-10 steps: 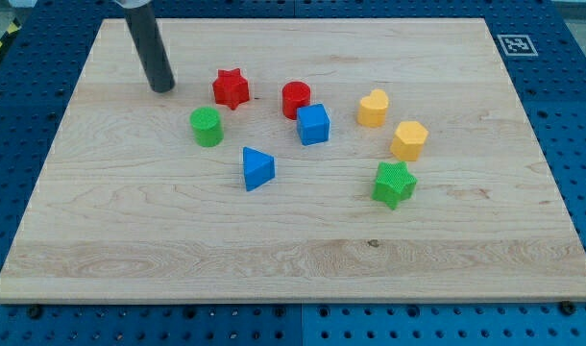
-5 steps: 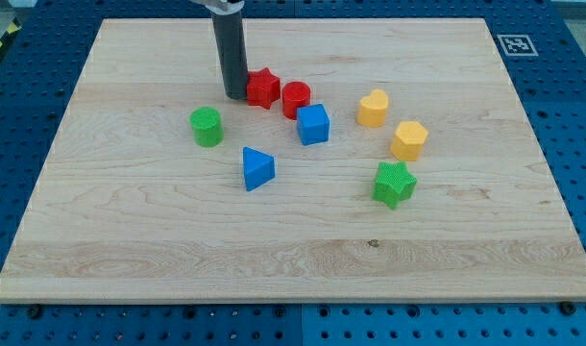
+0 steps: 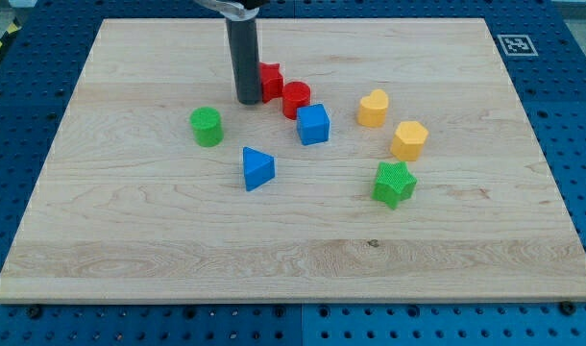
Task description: Place the red star above the red circle
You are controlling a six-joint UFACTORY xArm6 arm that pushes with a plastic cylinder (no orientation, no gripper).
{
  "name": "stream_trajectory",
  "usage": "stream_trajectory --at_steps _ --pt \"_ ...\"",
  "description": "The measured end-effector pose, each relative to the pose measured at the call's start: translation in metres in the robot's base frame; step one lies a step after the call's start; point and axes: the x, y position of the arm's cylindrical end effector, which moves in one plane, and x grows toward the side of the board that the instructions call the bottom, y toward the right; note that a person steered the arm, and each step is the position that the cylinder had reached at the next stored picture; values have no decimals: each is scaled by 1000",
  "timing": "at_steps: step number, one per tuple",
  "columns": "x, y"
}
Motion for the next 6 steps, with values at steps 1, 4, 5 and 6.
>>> stream_trajectory --at_steps 1,4,5,6 --pt "-2 0" --pt "-19 27" --pt "-19 35" --pt "-11 9"
